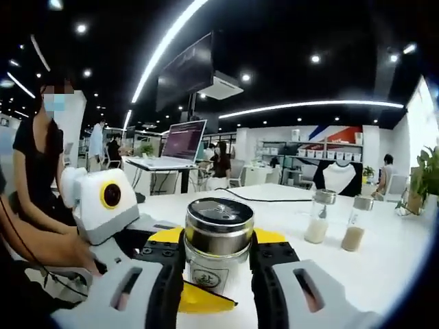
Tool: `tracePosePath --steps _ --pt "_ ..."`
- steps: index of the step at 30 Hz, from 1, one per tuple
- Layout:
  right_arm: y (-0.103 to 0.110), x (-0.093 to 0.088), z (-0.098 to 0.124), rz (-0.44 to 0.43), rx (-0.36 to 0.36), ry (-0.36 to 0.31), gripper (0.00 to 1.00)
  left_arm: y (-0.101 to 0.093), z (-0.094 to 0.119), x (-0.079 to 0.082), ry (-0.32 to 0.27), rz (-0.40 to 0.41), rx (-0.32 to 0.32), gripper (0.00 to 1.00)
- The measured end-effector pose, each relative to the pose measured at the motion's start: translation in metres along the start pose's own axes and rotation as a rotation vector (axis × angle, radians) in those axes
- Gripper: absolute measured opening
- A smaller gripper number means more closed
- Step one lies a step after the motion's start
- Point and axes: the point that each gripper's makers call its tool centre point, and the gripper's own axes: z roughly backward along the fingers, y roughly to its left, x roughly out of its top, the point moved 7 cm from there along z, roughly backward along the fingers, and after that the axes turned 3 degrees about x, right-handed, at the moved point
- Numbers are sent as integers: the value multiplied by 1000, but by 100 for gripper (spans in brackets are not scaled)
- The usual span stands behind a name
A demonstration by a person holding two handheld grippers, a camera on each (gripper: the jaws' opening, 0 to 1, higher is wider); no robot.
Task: Rotate the seasoning bottle until the label or dispensing opening points toward the visible target arrow and the bottle remains upright within the marked orientation range
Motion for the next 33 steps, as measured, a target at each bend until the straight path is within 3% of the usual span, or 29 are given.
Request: tracePosePath --steps 8,12,16,22,25,28,33 --pt "3 1 -5 15 -9 9 35 2 2 -3 42 -17 29 38" --pt "2 2 -1 -22 89 -15 35 2 4 -1 24 45 -8 37" --pt "-1 -5 0 -67 159 25 35 0 1 -3 40 48 -38 37" --pt "-1 -13 -4 -57 120 52 35 1 -1 -10 85 56 -46 37" --pt "0 -9 -3 -30 81 17 35 2 -1 -7 53 31 -31 38" --pt "-1 -10 -4 -71 55 7 34 2 2 -1 2 23 -11 40" --pt "-7 -8 -2 -73 -20 -20 35 10 3 -2 3 67 20 42"
